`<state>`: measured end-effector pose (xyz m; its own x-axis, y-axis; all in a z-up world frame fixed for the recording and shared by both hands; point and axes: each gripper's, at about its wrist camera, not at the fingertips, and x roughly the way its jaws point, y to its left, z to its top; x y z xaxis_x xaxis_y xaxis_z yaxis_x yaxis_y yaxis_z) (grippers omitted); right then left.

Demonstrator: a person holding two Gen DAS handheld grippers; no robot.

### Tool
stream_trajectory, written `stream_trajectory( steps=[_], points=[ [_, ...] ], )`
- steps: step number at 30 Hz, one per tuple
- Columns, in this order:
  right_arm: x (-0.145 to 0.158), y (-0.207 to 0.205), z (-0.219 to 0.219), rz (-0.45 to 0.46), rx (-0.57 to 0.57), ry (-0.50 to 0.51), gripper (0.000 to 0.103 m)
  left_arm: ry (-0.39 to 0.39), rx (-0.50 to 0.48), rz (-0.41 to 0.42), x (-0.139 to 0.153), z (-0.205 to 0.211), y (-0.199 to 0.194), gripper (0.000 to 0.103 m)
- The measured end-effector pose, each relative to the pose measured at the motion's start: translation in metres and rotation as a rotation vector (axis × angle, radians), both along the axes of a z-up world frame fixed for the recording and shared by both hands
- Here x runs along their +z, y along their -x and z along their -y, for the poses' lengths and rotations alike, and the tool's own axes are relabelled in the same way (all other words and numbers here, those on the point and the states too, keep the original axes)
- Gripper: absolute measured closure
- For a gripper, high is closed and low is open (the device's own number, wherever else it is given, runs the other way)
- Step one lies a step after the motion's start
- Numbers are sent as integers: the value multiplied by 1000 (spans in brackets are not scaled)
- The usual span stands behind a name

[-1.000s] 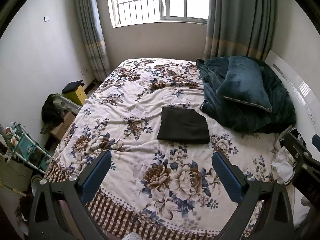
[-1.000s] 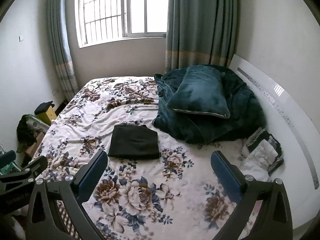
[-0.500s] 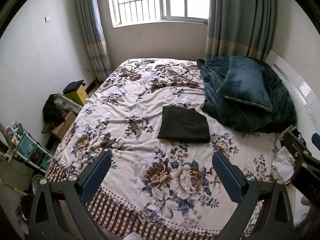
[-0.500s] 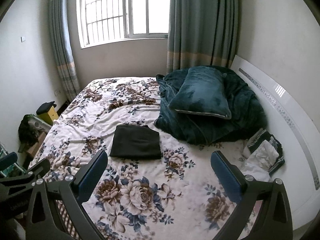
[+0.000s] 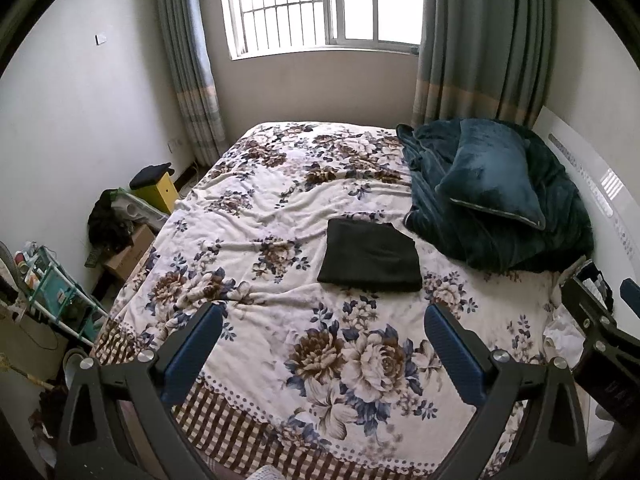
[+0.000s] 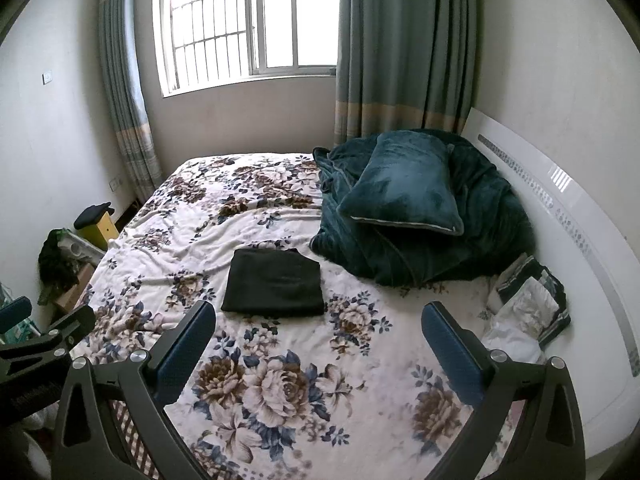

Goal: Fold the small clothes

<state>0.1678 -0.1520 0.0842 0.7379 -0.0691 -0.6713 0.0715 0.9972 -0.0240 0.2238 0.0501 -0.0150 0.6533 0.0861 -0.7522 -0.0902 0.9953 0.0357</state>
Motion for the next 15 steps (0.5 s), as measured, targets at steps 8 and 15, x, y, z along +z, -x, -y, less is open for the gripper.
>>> stream_trajectory(
  steps=[8,15],
  points=[
    [-1,1,-2,-3,-1,-2,0,-2,2,3,4,0,-2,0],
    [-1,7,-6,2,-6,0,0,0,7,1,6,1,-2,0]
  ],
)
